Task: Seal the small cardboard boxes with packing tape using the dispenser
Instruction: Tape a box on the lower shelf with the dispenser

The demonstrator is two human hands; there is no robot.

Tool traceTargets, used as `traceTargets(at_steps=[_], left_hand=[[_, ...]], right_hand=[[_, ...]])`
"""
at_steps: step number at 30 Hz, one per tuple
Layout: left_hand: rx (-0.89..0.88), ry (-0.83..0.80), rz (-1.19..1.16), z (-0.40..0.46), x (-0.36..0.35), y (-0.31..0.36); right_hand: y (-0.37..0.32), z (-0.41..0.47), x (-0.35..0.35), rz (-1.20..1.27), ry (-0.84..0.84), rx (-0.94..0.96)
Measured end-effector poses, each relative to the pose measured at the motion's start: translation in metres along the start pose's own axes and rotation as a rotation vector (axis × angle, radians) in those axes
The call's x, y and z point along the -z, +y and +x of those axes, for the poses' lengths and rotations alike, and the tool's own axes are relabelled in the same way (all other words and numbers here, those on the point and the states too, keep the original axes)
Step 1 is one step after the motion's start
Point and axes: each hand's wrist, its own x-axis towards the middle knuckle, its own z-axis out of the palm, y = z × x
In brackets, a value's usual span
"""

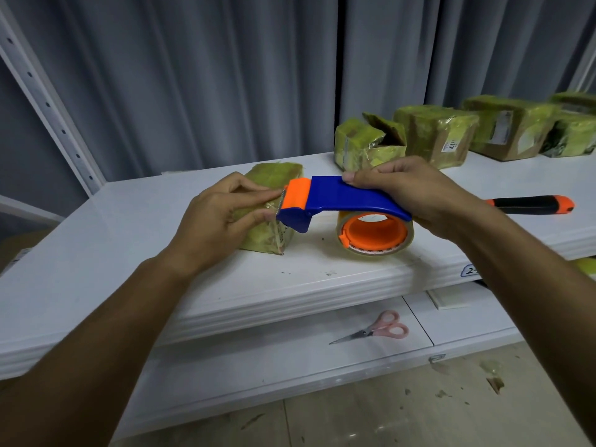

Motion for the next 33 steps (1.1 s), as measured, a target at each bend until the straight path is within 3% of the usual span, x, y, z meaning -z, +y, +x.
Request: traceTargets(at_steps=[18,33], left_hand=[[-0.010,0.098,0.012,0.001,-0.002,0.005],[0.057,0.121,-0.098,-0.001,-0.001,0.013]], right_hand=[[-0.029,-0.018,0.020,-0.234,0.018,-0.088],[-0.076,-0.004,-0.038,-0.690,0.249,0.044]])
